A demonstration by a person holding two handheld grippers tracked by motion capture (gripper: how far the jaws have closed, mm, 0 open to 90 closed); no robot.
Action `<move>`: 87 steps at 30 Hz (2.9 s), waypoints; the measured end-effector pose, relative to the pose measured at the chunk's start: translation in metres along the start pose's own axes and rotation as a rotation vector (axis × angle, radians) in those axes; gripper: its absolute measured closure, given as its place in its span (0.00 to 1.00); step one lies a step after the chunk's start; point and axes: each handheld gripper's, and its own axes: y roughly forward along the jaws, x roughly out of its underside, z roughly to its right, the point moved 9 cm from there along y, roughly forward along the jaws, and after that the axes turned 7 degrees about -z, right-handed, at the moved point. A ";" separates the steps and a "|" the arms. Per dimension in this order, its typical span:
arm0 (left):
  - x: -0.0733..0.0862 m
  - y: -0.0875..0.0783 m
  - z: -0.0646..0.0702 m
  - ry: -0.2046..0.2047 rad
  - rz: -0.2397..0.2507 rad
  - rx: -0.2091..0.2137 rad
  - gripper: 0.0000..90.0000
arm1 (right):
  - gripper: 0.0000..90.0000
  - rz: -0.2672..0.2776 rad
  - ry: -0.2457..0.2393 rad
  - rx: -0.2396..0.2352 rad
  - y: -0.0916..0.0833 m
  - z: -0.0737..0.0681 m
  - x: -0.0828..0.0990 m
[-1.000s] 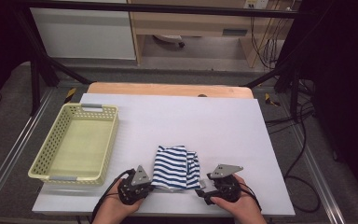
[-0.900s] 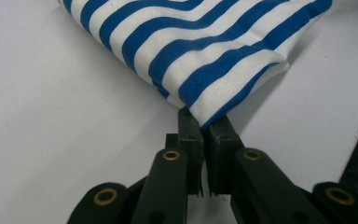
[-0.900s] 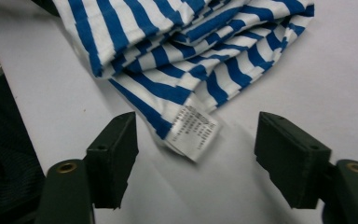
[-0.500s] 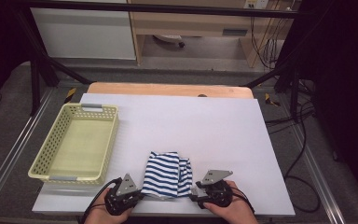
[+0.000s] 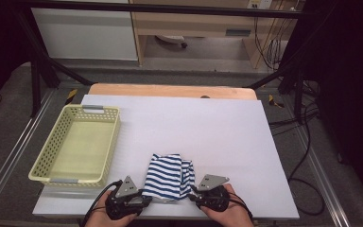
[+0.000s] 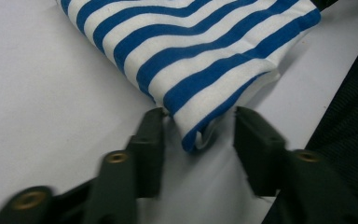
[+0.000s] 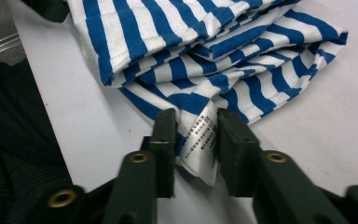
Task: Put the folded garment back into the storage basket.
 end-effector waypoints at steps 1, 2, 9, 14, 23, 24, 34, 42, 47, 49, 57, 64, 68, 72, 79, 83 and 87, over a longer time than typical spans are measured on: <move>-0.002 -0.001 -0.001 -0.003 0.012 -0.011 0.38 | 0.86 0.004 -0.001 -0.005 0.000 0.000 0.001; -0.005 -0.001 -0.001 -0.011 0.026 -0.015 0.29 | 0.89 0.007 -0.004 -0.006 -0.001 -0.001 0.001; -0.013 -0.002 -0.007 -0.055 0.094 -0.015 0.10 | 0.94 -0.011 -0.023 -0.020 -0.004 -0.002 0.003; -0.018 -0.002 -0.006 -0.053 0.116 -0.020 0.09 | 0.95 -0.019 -0.025 -0.015 -0.007 0.001 0.008; -0.022 -0.002 -0.010 -0.063 0.131 -0.052 0.07 | 0.95 -0.024 -0.044 -0.005 -0.006 0.001 0.007; -0.022 -0.002 -0.011 -0.069 0.136 -0.054 0.07 | 0.95 -0.021 -0.048 -0.007 -0.006 0.001 0.007; -0.043 -0.014 -0.015 -0.069 0.260 -0.131 0.08 | 0.95 -0.023 -0.044 -0.002 -0.006 0.000 0.007; -0.091 -0.005 -0.032 -0.050 0.258 -0.193 0.08 | 0.96 -0.013 -0.038 -0.028 -0.005 0.002 0.008; -0.122 0.013 -0.052 -0.042 0.242 -0.224 0.10 | 0.95 -0.018 -0.050 -0.014 -0.005 0.001 0.008; -0.124 0.019 -0.060 -0.066 0.248 -0.230 0.13 | 0.96 -0.019 -0.050 -0.007 -0.005 0.000 0.008; -0.099 0.029 -0.071 -0.138 0.208 -0.227 0.14 | 0.95 -0.017 -0.045 -0.019 -0.005 0.001 0.007; -0.091 0.031 -0.073 -0.167 0.201 -0.272 0.15 | 0.95 -0.021 -0.058 -0.008 -0.004 0.000 0.007; -0.090 0.031 -0.075 -0.161 0.201 -0.268 0.23 | 0.95 -0.023 -0.064 -0.013 -0.004 0.000 0.007; -0.088 0.030 -0.075 -0.165 0.185 -0.256 0.25 | 0.95 -0.024 -0.065 -0.016 -0.004 0.001 0.007; -0.088 0.030 -0.075 -0.170 0.180 -0.254 0.31 | 0.95 -0.020 -0.073 -0.010 -0.004 0.000 0.007; -0.087 0.030 -0.075 -0.167 0.177 -0.252 0.29 | 0.95 -0.019 -0.071 -0.010 -0.004 0.000 0.007; -0.085 0.032 -0.074 -0.168 0.170 -0.248 0.28 | 0.95 -0.026 -0.076 -0.008 -0.004 0.000 0.007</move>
